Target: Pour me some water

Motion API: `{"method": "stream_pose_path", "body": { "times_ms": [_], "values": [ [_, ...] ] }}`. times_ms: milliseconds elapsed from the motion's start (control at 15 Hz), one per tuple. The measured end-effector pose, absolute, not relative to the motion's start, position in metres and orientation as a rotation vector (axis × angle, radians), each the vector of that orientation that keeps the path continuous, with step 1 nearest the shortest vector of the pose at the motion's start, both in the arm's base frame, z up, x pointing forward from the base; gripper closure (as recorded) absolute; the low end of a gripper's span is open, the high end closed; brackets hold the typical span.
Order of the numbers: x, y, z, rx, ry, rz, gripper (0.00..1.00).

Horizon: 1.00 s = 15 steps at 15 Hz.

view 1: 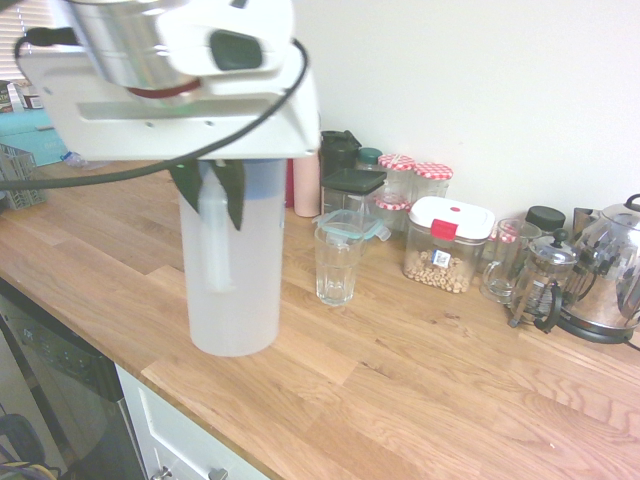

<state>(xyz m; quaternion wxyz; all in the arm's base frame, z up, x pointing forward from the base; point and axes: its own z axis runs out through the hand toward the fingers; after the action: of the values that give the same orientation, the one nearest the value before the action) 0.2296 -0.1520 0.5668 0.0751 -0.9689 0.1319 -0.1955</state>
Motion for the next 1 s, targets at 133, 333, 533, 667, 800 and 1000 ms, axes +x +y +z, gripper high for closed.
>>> {"method": "stream_pose_path", "body": {
  "times_ms": [133, 333, 533, 667, 800, 1000],
  "values": [
    [0.244, -0.191, 0.569, -2.935, 0.273, -0.553, 1.0],
    [0.272, -0.23, 0.575, -3.046, 0.092, -0.49, 1.0],
    [0.316, -0.243, 0.582, -3.163, 0.017, -0.448, 1.0],
    [0.346, -0.234, 0.58, -3.242, -0.03, -0.408, 1.0],
    [0.368, -0.218, 0.581, -3.325, -0.074, -0.362, 1.0],
    [0.387, -0.198, 0.582, -3.477, -0.111, -0.323, 1.0]
  ]
}}
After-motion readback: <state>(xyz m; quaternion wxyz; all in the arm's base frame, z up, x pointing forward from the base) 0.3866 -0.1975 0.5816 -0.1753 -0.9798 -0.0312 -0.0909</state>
